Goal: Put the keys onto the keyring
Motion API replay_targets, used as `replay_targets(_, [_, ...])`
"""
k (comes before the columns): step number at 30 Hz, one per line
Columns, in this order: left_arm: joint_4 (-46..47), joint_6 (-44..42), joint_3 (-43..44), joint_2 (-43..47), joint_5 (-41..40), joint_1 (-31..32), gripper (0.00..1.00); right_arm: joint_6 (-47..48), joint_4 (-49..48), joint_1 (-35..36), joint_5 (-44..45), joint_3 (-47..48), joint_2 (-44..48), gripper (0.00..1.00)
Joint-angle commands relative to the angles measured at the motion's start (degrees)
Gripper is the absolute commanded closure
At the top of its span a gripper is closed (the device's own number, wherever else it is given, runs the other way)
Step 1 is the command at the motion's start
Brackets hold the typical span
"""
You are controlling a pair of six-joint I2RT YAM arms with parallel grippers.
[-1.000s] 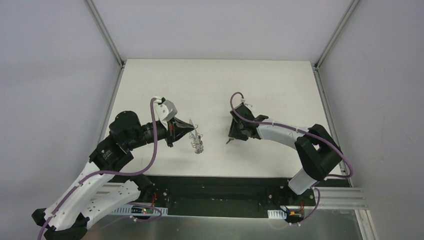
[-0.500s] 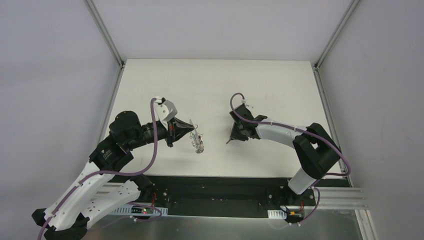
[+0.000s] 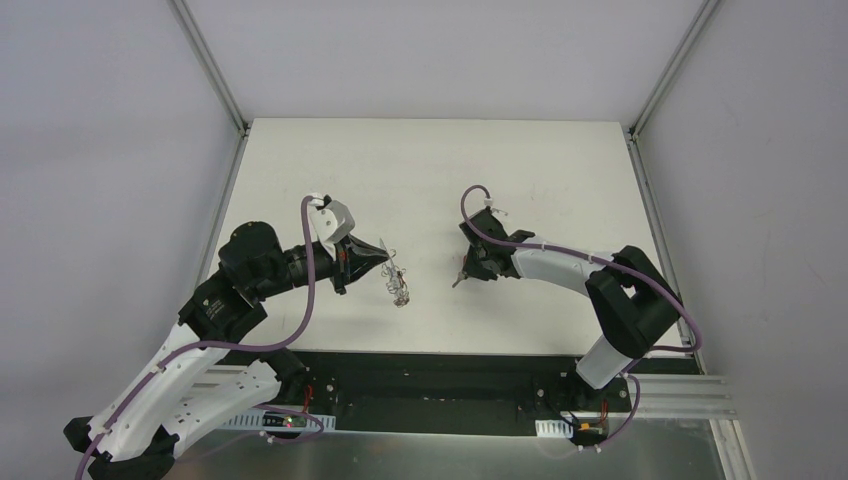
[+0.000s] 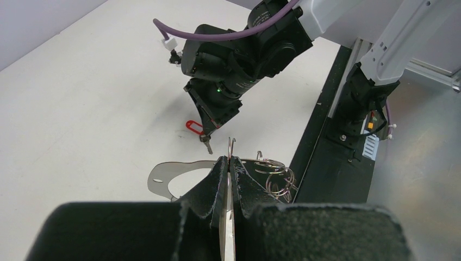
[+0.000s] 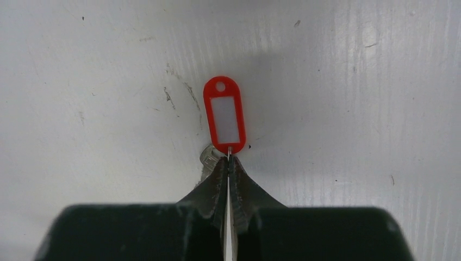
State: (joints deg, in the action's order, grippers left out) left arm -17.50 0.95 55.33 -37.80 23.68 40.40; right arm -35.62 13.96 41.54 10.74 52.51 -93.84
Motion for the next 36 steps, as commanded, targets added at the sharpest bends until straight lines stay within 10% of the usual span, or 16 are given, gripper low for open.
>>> replay_targets(1, [2.5,-0.1,0.1,0.3,1.9,-0.6,1.00,-0.2,1.4,-0.2,1.9,1.8,0.8,1.00])
replay_targets(16, [2.6,0.4,0.4,-0.3,3.1,-1.2,1.00,24.0,4.5,4.4,0.1,0.4,22.2,1.00])
replay_targets(26, [3.0,0.8,0.4,-0.1,4.5,-1.3,1.00,43.5,8.6,5.5,-26.0,2.8,38.8,1.00])
replay_targets(36, [3.7,0.9,0.4,-0.5,7.9,-1.5,1.00,49.5,22.2,5.6,-46.1,18.5,36.6,1.00])
